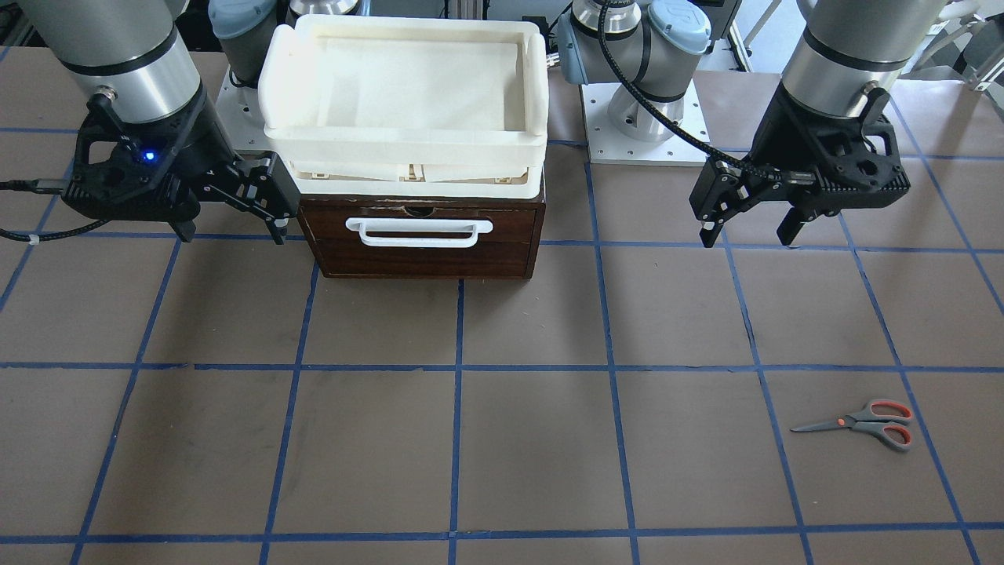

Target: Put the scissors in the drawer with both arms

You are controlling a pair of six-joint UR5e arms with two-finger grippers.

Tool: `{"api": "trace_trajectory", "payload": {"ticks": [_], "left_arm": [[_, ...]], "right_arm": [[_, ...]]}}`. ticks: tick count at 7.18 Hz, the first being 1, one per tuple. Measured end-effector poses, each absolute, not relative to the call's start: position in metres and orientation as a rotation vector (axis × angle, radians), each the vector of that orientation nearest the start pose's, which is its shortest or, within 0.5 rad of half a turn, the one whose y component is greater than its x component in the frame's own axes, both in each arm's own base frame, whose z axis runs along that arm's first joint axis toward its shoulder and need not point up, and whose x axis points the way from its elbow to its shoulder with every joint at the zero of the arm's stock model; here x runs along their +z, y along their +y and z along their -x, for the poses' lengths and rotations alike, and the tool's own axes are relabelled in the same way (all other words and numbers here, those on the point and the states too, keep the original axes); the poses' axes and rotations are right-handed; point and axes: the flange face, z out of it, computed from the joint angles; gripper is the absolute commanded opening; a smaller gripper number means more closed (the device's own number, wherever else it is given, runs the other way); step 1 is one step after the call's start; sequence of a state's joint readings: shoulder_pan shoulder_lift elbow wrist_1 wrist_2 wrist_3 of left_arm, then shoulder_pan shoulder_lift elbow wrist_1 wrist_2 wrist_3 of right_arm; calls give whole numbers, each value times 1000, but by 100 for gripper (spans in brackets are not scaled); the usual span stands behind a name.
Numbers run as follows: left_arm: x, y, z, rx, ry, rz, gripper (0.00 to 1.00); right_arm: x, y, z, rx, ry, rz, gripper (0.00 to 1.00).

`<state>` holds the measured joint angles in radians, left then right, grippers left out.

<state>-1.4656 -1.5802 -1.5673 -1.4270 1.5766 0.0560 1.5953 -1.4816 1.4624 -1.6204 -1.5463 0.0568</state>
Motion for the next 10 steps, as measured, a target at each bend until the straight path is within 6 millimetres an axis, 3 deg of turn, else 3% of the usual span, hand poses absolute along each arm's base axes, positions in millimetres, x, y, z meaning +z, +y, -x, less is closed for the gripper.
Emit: {"api": "trace_trajectory", "payload": {"ticks": [1, 4, 5, 6, 7, 8, 10], "left_arm": [[497, -521, 78, -202, 3119, 81, 100], [487, -525, 78, -169, 3128, 87, 100], [485, -528, 69, -161, 3123, 55, 100], [483, -532, 44, -144, 3116, -44, 100], [479, -535, 1, -105, 3102, -243, 100], [472, -536, -41, -60, 3067, -481, 100], [449, -542, -107, 60, 2914, -1009, 100]], "right_arm": [[501, -532, -149, -105, 3113, -49, 100], [493, -535, -152, -79, 3111, -20, 100], [480, -538, -169, -45, 3108, 49, 100], [457, -536, -205, 18, 3102, 191, 100], [425, -532, -247, 106, 3089, 350, 100], [399, -529, -277, 176, 3040, 548, 100], [377, -527, -299, 203, 2788, 1134, 100]]}}
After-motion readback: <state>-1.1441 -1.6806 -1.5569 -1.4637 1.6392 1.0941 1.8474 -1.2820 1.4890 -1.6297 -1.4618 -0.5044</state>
